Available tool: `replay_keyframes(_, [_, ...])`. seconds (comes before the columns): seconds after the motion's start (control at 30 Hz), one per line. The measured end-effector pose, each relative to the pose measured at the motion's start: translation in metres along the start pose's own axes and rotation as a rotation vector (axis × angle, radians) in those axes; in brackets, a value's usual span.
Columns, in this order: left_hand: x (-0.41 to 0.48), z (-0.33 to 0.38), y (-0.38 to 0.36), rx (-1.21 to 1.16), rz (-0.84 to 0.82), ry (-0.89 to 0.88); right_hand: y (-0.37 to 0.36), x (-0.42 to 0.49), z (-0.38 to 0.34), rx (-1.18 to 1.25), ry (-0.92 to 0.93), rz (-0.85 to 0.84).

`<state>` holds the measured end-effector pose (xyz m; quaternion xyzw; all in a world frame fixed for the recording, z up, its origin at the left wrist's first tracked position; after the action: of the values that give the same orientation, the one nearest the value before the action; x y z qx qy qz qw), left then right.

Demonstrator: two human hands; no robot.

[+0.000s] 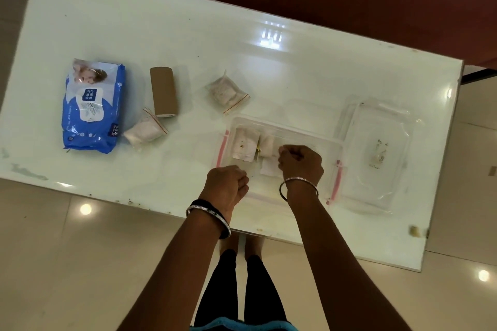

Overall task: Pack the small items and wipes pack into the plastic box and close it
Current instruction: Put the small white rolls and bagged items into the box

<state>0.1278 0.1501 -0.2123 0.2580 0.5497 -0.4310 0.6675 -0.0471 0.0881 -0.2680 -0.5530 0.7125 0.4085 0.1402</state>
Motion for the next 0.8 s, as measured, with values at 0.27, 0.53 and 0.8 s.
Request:
replay_keyframes(0.27, [-0.034, 0.061, 0.038, 0.108, 0.106, -0.418, 0.017, -0.064, -0.091, -0.089, 0.473, 0.036])
replay_keyframes(0.53, [0.005, 0.135, 0.091, 0.448, 0.442, -0.711, -0.065, -0.057, -0.165, -0.428, 0.809, 0.057])
replay_keyframes(0.8, [0.030, 0.173, 0.159, 0.775, 0.755, -0.699, -0.142, 0.015, -0.153, -0.737, 0.388, -0.271])
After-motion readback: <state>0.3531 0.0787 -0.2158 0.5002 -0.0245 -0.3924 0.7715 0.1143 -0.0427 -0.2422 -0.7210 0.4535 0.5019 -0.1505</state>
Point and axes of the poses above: each hand's wrist, its own x-axis towards the middle knuckle, its own y-axis out of the back of the hand, z = x × y, the point moved 8 cm from there along x, towards the middle knuckle, and after that the axes turned 6 degrees about -z, right-handed, at the moved point
